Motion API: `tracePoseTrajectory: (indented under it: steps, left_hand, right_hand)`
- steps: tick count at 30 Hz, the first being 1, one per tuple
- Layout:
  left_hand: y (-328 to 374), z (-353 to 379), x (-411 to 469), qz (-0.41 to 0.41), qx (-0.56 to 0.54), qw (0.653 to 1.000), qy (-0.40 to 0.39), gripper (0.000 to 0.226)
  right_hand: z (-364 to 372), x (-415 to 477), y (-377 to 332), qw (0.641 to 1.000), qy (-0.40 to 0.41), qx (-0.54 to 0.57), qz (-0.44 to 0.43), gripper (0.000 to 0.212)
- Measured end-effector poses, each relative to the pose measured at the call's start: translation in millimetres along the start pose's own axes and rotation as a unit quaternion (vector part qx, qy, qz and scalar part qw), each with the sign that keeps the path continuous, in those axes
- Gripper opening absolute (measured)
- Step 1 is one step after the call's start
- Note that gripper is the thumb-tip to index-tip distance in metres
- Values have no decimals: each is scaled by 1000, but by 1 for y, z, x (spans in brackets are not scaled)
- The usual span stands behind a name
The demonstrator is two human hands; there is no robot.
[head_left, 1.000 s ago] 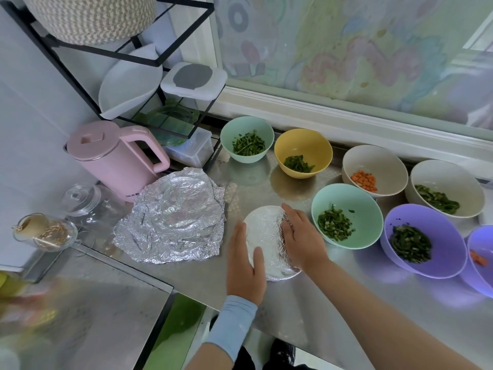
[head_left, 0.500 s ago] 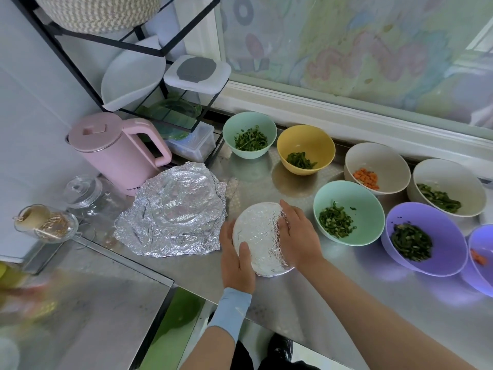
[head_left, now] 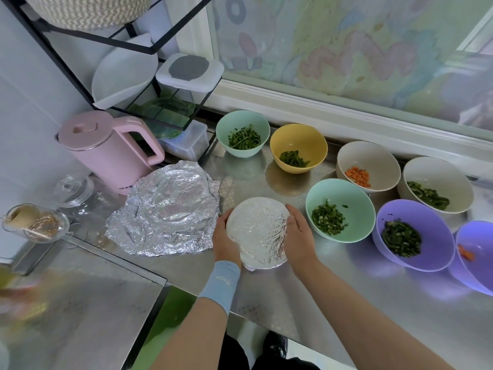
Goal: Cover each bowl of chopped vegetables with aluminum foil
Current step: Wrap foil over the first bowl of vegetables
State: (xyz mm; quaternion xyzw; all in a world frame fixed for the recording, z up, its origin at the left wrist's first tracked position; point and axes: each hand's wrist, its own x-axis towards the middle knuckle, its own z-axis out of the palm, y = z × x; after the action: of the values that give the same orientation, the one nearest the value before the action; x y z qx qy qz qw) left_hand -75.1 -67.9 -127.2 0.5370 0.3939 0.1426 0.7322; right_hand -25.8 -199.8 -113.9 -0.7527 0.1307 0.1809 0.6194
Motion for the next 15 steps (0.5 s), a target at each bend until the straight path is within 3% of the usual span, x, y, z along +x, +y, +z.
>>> tracePoseTrajectory:
  steps: [6,9,11,13,15]
  left_hand:
    - [-19,4,-32,-47,-69,983,164,44]
    - [-26,18,-53,-97,-155,970,162,31]
    - [-25,25,-53,-85,-114,977,161,32]
    - [-24,28,-44,-135,-129,969,164,30]
    - [-28,31,-36,-182,-139,959,168,54]
  right_hand:
    - [-8,1,1,999,-42,11,-13,41]
    - [-9,1,3,998,-51,36,0,40]
    - [-7,1,6,998,-45,42,0,39]
    - [-3,0,10,998,-44,33,-7,38]
    - [1,0,15,999,-40,26,-14,40]
